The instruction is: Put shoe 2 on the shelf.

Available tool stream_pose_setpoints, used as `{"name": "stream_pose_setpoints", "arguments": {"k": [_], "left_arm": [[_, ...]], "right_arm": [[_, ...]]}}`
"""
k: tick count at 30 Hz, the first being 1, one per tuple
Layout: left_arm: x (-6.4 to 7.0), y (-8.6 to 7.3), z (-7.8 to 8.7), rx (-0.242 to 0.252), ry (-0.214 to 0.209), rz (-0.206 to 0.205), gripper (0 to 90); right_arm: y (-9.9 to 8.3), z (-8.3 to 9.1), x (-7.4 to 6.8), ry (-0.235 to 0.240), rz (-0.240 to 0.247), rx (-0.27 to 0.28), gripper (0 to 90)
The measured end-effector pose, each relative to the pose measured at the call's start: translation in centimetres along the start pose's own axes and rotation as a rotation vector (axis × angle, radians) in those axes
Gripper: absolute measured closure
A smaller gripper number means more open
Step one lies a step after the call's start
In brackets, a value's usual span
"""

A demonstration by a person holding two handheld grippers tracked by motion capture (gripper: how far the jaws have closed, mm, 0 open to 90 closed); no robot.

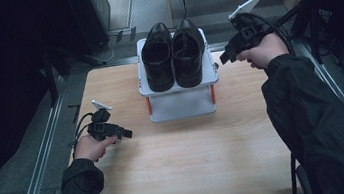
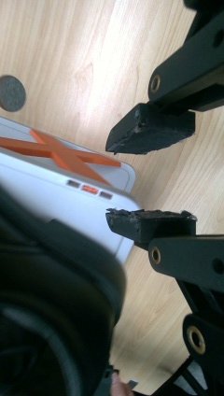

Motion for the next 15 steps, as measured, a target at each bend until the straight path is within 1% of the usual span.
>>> {"name": "stream_pose_setpoints", "arguments": {"k": [5, 7, 8, 9, 11, 15], "left_arm": [[0.0, 0.0, -0.1, 0.006, 0.005, -0.003, 39.9], [0.0, 0.1, -0.1, 0.01, 0.008, -0.005, 39.8], [0.0, 0.1, -0.1, 0.015, 0.01, -0.006, 39.8], [-0.1, 0.1, -0.1, 0.017, 0.01, -0.015, 39.9], [0.0, 0.2, -0.1, 0.018, 0.01, -0.014, 39.9], [0.0, 0.3, -0.1, 0.027, 0.017, -0.019, 39.8]], "right_arm": [[-2.3, -1.1, 1.0, 0.026, 0.052, 0.019, 59.0], [-3.3, -1.6, 1.3, 0.043, 0.075, 0.039, 58.1], [-3.8, -1.8, 1.5, 0.048, 0.08, 0.04, 57.5], [-4.3, -2.1, 1.6, 0.057, 0.079, 0.039, 56.9], [-5.2, -2.5, 2.0, 0.067, 0.089, 0.042, 56.6], [-6.9, -3.3, 2.5, 0.097, 0.092, 0.055, 56.7]]}}
Point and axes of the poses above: each handheld gripper's, and its own axes: z roughly backward along the jaws, y roughly out of its top, x roughly to its right, the point moved 10 cm from there along -z, roughly forward along the jaws, and after that the axes turned 13 degrees about x, right-handed, at the moved point
